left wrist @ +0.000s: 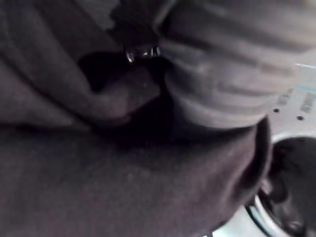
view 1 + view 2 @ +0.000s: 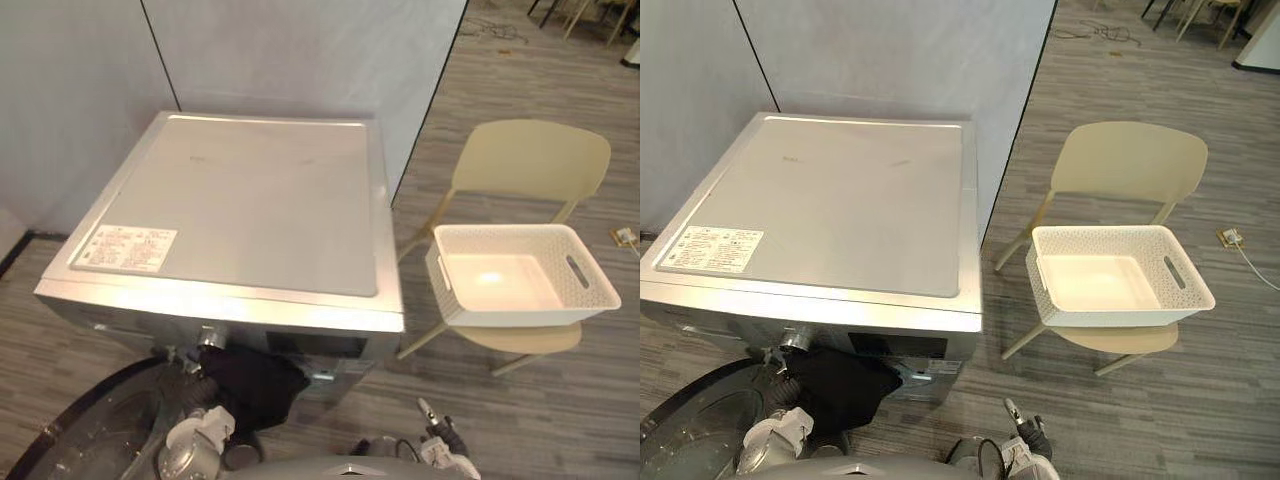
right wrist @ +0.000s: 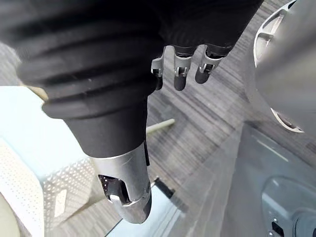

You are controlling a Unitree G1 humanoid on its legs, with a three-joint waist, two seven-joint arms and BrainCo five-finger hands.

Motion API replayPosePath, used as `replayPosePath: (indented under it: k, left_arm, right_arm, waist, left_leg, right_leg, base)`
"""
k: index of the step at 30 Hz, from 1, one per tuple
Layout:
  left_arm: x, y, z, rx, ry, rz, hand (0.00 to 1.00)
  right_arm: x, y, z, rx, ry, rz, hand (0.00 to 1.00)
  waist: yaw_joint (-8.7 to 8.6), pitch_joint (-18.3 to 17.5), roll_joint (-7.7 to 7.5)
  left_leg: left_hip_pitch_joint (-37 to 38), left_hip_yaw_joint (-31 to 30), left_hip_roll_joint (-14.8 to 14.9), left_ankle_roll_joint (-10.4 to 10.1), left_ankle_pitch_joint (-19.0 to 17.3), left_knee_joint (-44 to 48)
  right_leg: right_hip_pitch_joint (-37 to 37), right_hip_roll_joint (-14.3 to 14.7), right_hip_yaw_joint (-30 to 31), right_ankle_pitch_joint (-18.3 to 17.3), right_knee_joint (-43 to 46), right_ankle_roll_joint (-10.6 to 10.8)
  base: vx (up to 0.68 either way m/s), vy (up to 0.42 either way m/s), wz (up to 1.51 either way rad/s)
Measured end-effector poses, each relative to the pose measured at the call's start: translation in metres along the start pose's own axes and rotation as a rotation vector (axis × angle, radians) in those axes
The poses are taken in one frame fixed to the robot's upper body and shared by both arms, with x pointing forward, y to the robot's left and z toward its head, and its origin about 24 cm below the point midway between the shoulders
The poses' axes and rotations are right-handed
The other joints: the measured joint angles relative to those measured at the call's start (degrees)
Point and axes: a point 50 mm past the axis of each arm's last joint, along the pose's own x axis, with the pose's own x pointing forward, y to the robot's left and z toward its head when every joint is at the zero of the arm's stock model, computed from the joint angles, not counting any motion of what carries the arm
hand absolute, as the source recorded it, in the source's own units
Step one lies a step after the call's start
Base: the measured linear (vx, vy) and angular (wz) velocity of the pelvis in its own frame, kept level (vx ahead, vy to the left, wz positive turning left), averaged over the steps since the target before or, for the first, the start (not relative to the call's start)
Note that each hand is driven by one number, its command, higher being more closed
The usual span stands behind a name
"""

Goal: Pick up the laundry basket with both hands and put the clothes into the washing machine.

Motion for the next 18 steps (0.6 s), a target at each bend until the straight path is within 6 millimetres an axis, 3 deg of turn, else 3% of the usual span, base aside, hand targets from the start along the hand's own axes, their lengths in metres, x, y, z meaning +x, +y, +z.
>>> replayPosePath:
  k: [1,2,4,7,12,18]
  left_arm:
    - [0.003,-0.006,0.012,0.012,-0.043,-0.034,1.00]
    - [0.005,-0.011,0.018,0.014,-0.067,-0.055,1.00]
    - [0.015,-0.025,0.035,0.019,-0.132,-0.112,1.00]
    - [0.017,-0.031,0.036,0.017,-0.138,-0.129,1.00]
    - [0.020,-0.040,0.034,0.018,-0.127,-0.153,1.00]
    - [0.029,-0.065,0.045,0.010,-0.167,-0.219,1.00]
  right_arm:
    - [0.002,0.011,0.001,-0.010,0.000,0.039,0.00]
    - [0.003,0.015,0.003,-0.010,-0.011,0.055,0.00]
    - [0.006,0.032,0.019,0.008,-0.078,0.110,0.00]
    - [0.006,0.039,0.026,0.012,-0.117,0.134,0.00]
    - [0.005,0.041,0.034,0.009,-0.154,0.151,0.00]
    - [0.004,0.045,0.043,0.030,-0.186,0.148,0.00]
  waist:
    - [-0.56,2.39,-1.50]
    - [-0.47,3.48,-1.69]
    - [0.06,7.90,-1.49]
    - [0.18,9.50,-1.22]
    - [0.68,10.48,-0.82]
    - [0.63,14.03,-0.94]
  left_leg:
    - [-2.56,-0.56,-0.82,0.23,-1.61,1.80]
    - [-4.70,-0.80,-0.79,0.21,-2.56,3.33]
    - [-10.94,-0.94,0.48,-0.04,-7.15,10.15]
    - [-14.77,-1.48,1.41,0.38,-11.79,16.55]
    - [-20.82,-3.19,1.70,0.90,-14.01,21.32]
    - [-29.88,-6.32,2.44,1.19,-14.80,27.91]
  right_leg:
    - [-3.08,-1.77,0.44,-0.79,2.91,0.18]
    - [-4.77,-2.25,0.76,-0.94,4.27,0.06]
    - [-10.61,-3.11,2.41,-2.03,9.52,0.96]
    - [-14.48,-4.30,3.96,-3.58,14.59,1.59]
    - [-19.58,-5.14,4.83,-4.40,18.30,1.86]
    - [-26.95,-6.09,5.53,-6.10,24.90,0.88]
  base:
    - [-0.04,0.169,0.24]
    - [-0.12,0.168,0.23]
    - [-0.14,0.173,-0.04]
    - [-0.11,0.146,-0.11]
    - [-0.07,0.065,0.02]
    - [-0.06,-0.001,0.05]
